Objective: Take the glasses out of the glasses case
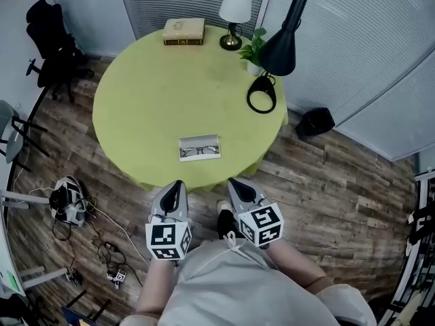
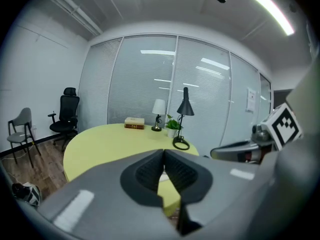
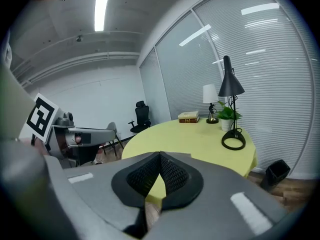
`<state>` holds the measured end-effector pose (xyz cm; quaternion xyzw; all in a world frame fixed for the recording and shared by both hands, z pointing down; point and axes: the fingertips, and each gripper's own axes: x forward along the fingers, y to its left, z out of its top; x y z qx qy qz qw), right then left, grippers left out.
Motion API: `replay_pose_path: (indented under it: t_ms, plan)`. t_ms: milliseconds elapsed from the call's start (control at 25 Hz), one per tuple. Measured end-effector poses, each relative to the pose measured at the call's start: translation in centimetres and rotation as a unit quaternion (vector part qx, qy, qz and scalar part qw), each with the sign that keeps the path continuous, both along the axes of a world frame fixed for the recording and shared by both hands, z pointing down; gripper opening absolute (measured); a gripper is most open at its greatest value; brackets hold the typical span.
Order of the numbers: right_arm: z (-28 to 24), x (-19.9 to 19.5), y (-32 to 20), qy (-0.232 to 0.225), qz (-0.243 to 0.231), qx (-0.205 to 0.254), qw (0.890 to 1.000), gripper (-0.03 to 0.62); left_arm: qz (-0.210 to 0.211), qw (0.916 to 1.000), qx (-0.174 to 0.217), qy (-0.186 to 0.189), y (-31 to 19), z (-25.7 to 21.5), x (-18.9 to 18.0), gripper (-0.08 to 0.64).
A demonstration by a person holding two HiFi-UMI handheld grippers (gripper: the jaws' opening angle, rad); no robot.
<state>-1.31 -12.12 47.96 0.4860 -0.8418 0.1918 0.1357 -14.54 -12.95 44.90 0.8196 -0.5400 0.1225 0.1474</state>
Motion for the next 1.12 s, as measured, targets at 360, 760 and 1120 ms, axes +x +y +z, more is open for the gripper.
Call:
replay_pose_path:
  t_ms: [360, 760, 1120]
  plan:
    - [0.2, 3.7, -10.8, 0.003, -0.054, 0.006, 0.999, 0.000, -0.024, 0.9990, -0.025, -0.029, -9.6, 3.0, 4.0, 0.008]
    - [4.3, 4.3, -15.7, 0.013, -0.057, -0.033, 0.998, 0.000, 0.019, 0.9946, -0.068, -0.076, -13.9, 7.3, 5.3, 0.007]
    - [6.8, 3.9, -17.3, 0.019, -0.006, -0.066, 0.998, 0.000, 0.129, 0.9801, -0.109, -0.104, -16.3, 12.3, 5.2, 0.008]
